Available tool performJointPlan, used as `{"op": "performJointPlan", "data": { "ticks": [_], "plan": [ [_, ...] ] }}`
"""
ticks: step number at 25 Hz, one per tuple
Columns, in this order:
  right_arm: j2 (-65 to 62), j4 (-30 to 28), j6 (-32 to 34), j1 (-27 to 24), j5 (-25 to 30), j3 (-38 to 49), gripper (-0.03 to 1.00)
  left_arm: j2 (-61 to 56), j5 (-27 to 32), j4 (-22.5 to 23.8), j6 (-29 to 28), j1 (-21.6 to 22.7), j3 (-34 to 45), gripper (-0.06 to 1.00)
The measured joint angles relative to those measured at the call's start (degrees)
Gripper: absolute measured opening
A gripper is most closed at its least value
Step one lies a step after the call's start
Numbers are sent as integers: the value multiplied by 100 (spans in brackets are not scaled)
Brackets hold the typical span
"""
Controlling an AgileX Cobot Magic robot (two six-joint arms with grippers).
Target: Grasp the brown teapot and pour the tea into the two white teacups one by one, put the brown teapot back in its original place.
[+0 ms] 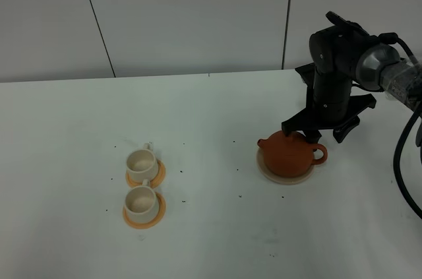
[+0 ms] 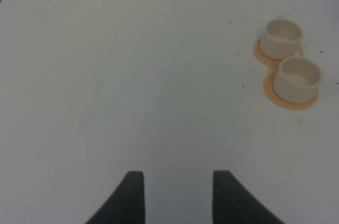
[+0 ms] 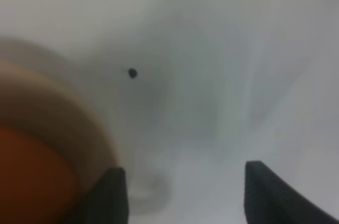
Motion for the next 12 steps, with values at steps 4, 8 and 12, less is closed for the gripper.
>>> {"op": "performJointPlan", "data": {
  "ticks": [4, 8, 12],
  "plan": [
    [-6, 45, 0, 0, 0, 13, 47, 0, 0, 0, 0, 0, 0, 37],
    [-6, 94, 0, -1, 19, 24, 47, 0, 0, 0, 2, 0, 0, 37],
    [-6, -14, 0, -1, 19, 24, 47, 0, 0, 0, 2, 0, 0, 37]
  ]
}}
